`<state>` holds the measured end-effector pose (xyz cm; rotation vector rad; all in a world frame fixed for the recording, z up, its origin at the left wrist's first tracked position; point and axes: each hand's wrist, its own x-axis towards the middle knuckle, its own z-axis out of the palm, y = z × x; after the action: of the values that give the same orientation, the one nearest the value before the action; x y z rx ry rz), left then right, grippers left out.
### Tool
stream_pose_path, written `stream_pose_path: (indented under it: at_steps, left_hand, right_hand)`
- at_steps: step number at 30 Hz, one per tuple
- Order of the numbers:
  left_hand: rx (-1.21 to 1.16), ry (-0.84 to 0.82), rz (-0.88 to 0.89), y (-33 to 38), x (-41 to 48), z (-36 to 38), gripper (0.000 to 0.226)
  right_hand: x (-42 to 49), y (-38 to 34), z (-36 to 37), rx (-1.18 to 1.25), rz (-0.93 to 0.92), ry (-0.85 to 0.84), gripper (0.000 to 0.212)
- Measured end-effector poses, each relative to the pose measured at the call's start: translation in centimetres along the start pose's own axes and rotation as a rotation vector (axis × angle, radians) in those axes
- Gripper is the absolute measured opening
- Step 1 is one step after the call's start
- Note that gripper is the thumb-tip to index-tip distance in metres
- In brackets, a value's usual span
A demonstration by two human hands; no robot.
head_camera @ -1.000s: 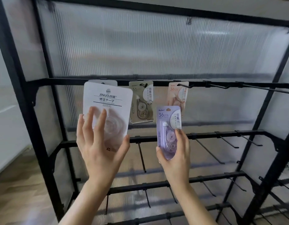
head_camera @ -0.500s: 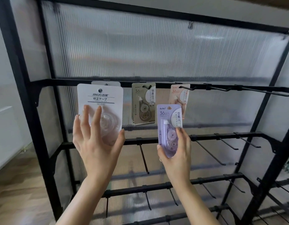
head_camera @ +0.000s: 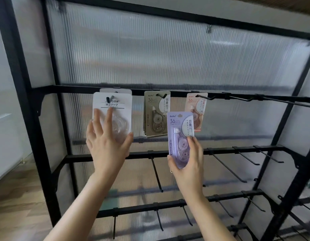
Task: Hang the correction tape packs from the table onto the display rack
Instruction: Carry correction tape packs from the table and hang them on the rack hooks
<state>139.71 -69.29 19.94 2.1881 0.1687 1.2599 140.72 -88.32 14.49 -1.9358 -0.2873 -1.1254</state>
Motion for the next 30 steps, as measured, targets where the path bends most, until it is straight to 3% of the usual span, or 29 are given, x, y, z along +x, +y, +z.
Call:
stream_pose_path:
  at_steps: [8, 18, 21, 25, 30]
  left_hand:
    - [0.028, -0.116, -0.064, -1.3, 4.3, 4.5, 0.086]
    - [0.08, -0.065, -0.057, -1.6, 4.6, 6.7, 0.099]
    - [0.055, -0.034, -0.013, -0.5, 1.9, 6.8, 0.097]
    - [-0.059, -0.105, 0.112, 2.3, -2.3, 7.6, 0.077]
    - [-0.132, -0.203, 0.212, 6.9, -5.4, 9.7, 0.076]
  right_hand:
    - [0.5, 0.5, 0.2, -0.036, 0.022, -0.01, 0.073]
    - [1.0, 1.1, -1.0, -0.068, 0.05, 0.005, 0.073]
    - [0.7, 1.7, -1.9, -0.077, 0.064, 0.018, 0.073]
    - [0.6, 3.2, -3.8, -0.073, 0.104, 0.054, 0.073]
    - [1.5, 6.2, -7.3, -0.073, 0.135, 0.114, 0.073]
